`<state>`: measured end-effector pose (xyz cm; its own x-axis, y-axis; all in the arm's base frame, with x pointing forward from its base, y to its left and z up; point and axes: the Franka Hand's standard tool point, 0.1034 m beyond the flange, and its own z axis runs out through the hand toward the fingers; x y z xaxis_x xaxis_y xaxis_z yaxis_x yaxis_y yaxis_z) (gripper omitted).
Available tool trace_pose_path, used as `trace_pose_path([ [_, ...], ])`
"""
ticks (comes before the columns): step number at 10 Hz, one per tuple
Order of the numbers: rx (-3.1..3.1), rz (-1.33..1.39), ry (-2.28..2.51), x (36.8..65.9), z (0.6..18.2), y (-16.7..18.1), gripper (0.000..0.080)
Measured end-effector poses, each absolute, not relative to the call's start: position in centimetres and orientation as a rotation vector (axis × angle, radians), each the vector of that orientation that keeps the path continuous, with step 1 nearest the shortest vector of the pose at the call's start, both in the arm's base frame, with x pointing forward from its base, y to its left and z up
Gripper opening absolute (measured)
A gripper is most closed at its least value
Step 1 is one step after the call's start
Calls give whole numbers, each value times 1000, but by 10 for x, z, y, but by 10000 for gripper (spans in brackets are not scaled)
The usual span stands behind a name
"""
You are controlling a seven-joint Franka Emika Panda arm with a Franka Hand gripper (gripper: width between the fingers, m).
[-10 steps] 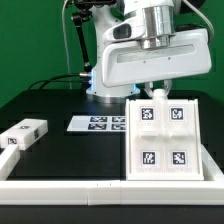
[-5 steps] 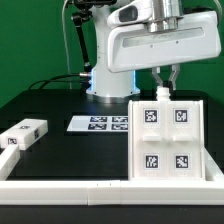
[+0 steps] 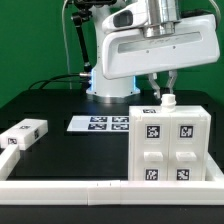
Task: Assemble cabinet
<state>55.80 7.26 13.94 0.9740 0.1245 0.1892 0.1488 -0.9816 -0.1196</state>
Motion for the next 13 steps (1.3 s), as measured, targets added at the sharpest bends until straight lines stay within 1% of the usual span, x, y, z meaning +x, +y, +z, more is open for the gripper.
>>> trace_pose_path([
  [2, -2988, -273, -209, 558, 139, 73, 2],
  [3, -2990, -273, -204, 554, 136, 73, 98],
  [4, -3001, -283, -180, 535, 119, 72, 233],
  [5, -3016, -241, -170, 506, 104, 66, 233],
  [6, -3036, -251, -163, 484, 95, 52, 432],
  [7, -3055, -221, -182, 463, 86, 31, 432],
  [8, -3074, -203, -200, 447, 79, 1, 603],
  [9, -3092, -194, -193, 431, 72, -29, 750],
  [10, -3099, -181, -238, 425, 69, -55, 787],
  [11, -3110, -189, -264, 424, 69, -85, 787],
  [12, -3110, -206, -373, 431, 69, -115, 797],
  [13, -3112, -210, -326, 433, 69, -115, 797],
])
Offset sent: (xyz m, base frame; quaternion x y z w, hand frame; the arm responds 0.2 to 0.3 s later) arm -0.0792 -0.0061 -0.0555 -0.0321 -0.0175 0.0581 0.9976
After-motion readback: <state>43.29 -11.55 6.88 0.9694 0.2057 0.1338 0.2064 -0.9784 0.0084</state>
